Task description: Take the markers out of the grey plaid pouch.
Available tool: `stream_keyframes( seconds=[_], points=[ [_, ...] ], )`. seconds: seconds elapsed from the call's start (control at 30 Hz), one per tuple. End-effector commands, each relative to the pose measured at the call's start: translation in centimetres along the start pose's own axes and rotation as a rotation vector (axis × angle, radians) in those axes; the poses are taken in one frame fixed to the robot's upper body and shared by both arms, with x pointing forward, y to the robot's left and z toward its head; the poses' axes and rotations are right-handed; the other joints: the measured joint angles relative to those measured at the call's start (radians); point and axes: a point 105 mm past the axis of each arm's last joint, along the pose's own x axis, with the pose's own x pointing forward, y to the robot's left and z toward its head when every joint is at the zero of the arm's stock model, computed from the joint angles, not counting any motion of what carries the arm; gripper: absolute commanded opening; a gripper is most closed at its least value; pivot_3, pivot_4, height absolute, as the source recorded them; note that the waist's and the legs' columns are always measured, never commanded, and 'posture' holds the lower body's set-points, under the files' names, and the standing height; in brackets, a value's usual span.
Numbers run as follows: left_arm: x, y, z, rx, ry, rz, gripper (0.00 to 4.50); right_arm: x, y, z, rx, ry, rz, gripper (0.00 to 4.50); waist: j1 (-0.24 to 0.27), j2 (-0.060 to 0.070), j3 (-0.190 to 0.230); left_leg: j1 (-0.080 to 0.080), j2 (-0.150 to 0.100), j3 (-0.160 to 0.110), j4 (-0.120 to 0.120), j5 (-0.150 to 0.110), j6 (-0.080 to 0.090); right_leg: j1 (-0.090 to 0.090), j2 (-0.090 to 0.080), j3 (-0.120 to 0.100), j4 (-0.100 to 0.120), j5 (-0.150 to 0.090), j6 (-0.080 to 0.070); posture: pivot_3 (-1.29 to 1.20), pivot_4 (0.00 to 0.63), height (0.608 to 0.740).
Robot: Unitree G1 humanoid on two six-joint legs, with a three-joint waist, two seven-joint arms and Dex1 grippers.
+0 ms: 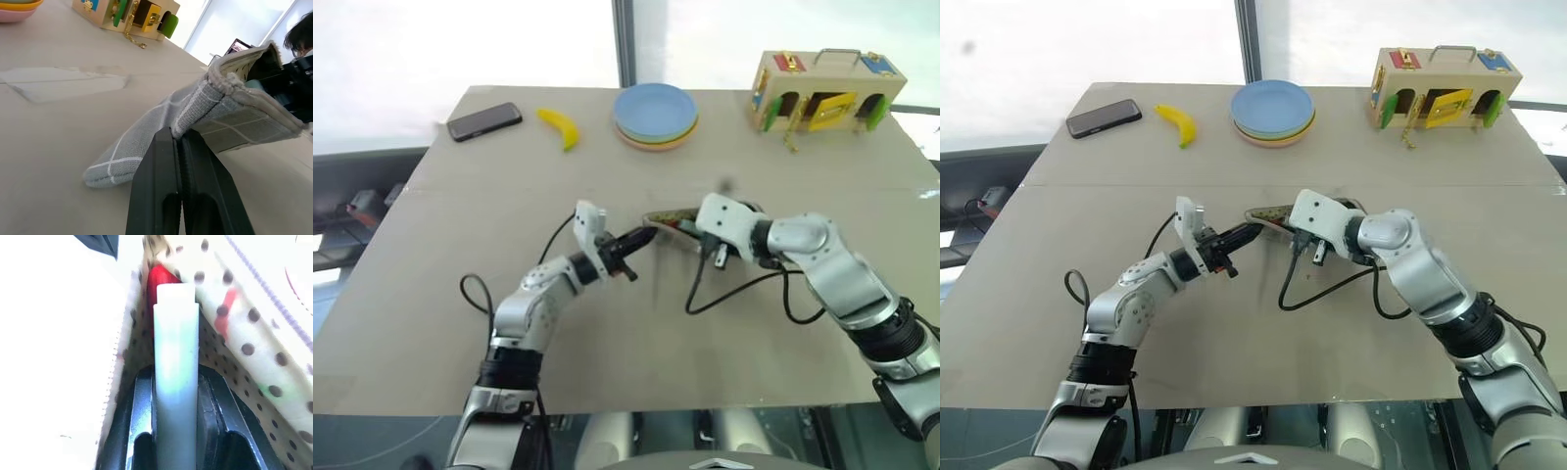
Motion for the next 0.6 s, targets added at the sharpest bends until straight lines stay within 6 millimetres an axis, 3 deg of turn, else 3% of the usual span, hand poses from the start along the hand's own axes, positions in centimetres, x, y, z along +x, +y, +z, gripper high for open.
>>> stream_keyframes(
  seconds=[0.03,0.3,0.43,0.47,0.53,0.6],
  points=[
    [-0.6,0.7,0.5,-0.024,-0.016,0.022,0.0,-0.8,-1.3,0.0,0.017,-0.007,-0.078,0.4,0.0,0.0,0.0,0.0,0.0,0.0,0.0,0.0,0.0,0.0,0.0,0.0,0.0,0.0,0.0,0.0,0.15,0.74],
    [-0.9,0.2,0.1,-0.018,-0.001,0.007,0.0,-0.9,-0.8,-0.2,0.083,-0.024,-0.06,0.4,-0.001,0.0,0.0,0.0,0.0,0.0,0.0,0.0,0.0,0.0,0.0,0.0,0.0,0.0,0.0,0.0,0.15,0.74],
    [-0.8,0.0,0.0,-0.011,0.002,-0.002,0.0,-0.1,1.2,-1.8,0.071,0.024,0.056,0.4,-0.001,0.0,0.0,0.0,0.0,0.0,0.0,0.0,0.0,0.0,0.0,0.0,0.0,0.0,0.0,0.0,0.15,0.74],
    [-0.8,0.0,0.0,-0.008,0.003,-0.002,0.0,0.1,1.4,-2.3,0.068,0.037,0.057,1.41,0.0,0.0,0.0,0.0,0.0,0.0,0.0,0.0,0.0,0.0,0.0,0.0,0.0,0.0,0.0,0.0,0.15,0.74],
    [-0.8,0.1,-0.2,0.002,0.008,-0.003,0.0,0.5,1.2,-3.3,0.071,0.06,0.027,2.04,-0.001,0.0,0.0,0.0,0.0,0.0,0.0,0.0,0.0,0.0,0.0,0.0,0.0,0.0,0.0,0.0,0.15,0.74],
    [-0.9,0.1,-0.3,0.008,0.011,-0.004,0.0,0.5,1.2,-3.7,0.076,0.065,0.018,3.08,-0.001,0.0,0.0,0.0,0.0,0.0,0.0,0.0,0.0,0.0,0.0,0.0,0.0,0.0,0.0,0.0,0.15,0.74]
  ],
)
